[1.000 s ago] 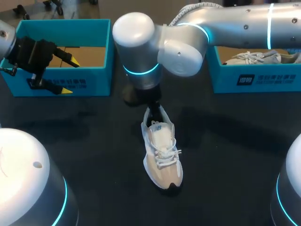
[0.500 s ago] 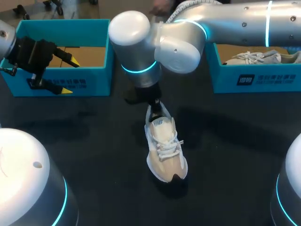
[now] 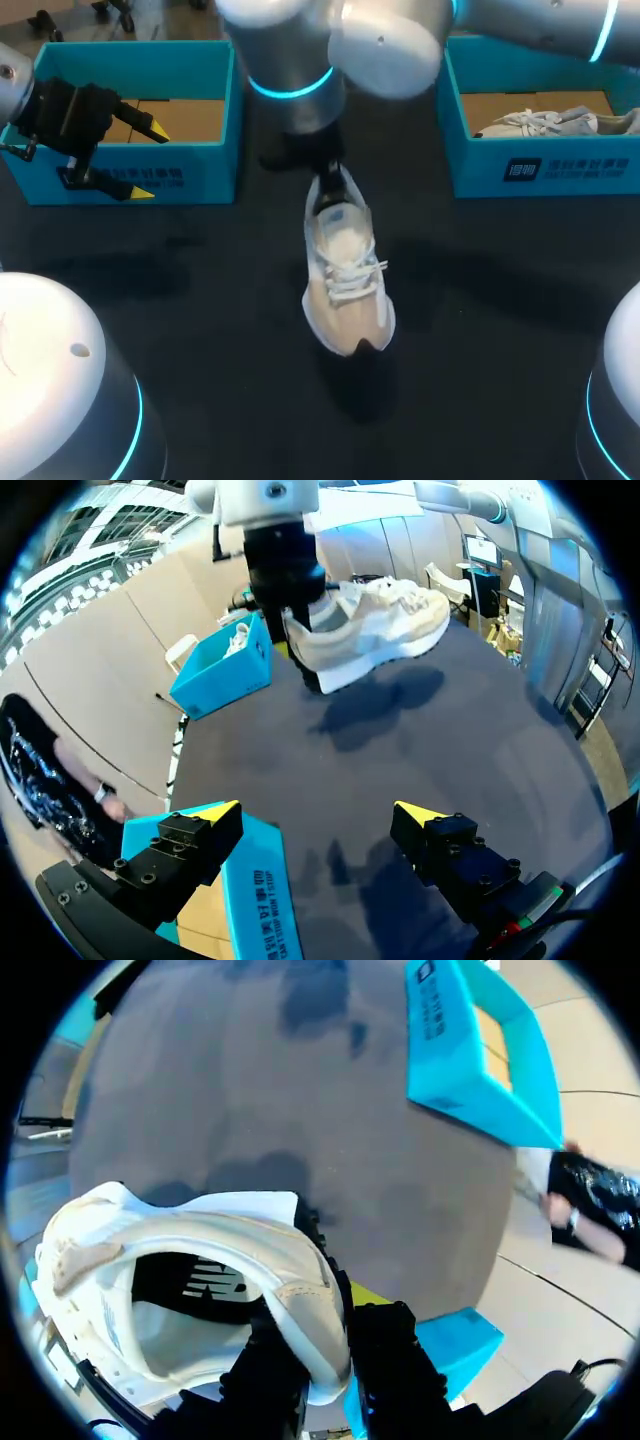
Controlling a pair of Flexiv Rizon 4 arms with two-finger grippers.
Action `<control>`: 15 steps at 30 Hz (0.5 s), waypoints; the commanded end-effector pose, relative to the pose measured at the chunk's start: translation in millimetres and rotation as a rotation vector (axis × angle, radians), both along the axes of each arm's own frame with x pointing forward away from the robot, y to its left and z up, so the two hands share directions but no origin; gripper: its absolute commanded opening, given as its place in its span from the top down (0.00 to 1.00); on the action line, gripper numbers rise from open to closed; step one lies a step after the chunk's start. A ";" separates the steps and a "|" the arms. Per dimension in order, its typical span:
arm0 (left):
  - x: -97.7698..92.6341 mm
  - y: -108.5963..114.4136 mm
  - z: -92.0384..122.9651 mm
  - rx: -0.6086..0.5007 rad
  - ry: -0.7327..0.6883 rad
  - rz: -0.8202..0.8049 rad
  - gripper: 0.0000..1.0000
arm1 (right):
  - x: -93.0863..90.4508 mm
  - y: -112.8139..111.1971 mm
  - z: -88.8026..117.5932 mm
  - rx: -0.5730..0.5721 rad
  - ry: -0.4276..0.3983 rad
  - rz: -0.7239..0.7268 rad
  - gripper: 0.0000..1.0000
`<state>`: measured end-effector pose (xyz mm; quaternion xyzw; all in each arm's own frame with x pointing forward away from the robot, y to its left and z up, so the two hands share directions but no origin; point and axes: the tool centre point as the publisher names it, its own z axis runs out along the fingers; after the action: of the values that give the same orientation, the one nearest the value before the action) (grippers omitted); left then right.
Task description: Take the shoe out of the shoebox, open the shoe tongue, remove and reinsert the insole, then place the shoe into the shoebox
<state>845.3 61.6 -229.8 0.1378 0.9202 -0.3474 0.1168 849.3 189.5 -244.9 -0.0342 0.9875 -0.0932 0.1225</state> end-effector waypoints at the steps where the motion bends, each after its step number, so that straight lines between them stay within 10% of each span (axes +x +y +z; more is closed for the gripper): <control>1: 0.0 0.3 0.3 0.004 0.001 -0.001 0.00 | -9.9 -15.9 53.8 0.011 -0.020 0.004 1.00; 15: 0.0 0.3 0.3 0.004 0.001 -0.001 0.00 | 0.4 -23.5 107.3 0.034 -0.049 0.065 1.00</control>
<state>845.3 61.7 -229.8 0.1378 0.9202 -0.3474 0.1168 850.5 169.9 -146.5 -0.0604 0.9837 -0.0740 0.1521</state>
